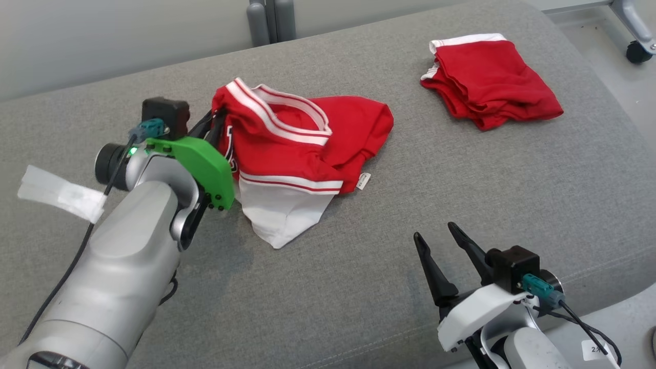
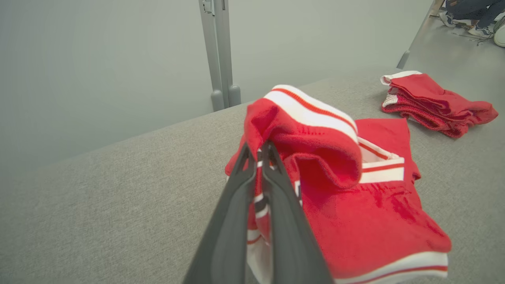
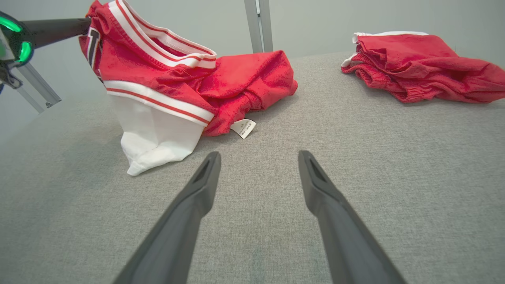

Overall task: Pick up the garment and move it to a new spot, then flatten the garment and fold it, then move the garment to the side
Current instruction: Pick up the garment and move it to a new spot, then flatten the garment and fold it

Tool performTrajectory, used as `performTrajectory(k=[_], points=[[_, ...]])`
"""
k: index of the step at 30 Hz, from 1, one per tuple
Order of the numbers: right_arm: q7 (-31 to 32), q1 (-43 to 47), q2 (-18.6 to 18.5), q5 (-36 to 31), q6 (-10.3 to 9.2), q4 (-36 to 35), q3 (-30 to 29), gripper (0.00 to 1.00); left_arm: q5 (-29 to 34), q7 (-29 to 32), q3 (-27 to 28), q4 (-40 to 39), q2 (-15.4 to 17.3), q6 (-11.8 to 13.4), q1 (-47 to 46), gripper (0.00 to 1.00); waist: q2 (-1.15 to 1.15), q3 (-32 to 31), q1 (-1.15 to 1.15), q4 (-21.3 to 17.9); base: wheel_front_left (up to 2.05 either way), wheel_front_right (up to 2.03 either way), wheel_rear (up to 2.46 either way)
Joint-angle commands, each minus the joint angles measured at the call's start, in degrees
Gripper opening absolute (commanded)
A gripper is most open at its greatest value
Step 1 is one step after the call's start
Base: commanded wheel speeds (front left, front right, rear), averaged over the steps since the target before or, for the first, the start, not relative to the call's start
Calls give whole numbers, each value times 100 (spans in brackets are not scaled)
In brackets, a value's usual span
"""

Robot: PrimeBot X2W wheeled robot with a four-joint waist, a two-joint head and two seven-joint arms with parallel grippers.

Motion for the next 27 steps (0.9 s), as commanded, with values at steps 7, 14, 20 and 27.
performTrajectory(k=[7,14,20,27], points=[[-57,-43,-4,-23,-7,141,-36,100,-181,-46,98,738,213,57,455,100,0,-10,0,226,0,0,0],[8,66,-4,-62,-7,173,-59,100,-376,-371,305,983,304,133,609,100,0,-296,0,370,0,0,0],[86,229,-3,-81,-7,162,-74,100,-297,-402,205,747,244,-18,446,100,0,-562,0,400,0,0,0],[127,351,-5,-94,-7,88,-78,100,-379,112,-36,227,-1,-288,345,100,0,-616,0,187,0,0,0]])
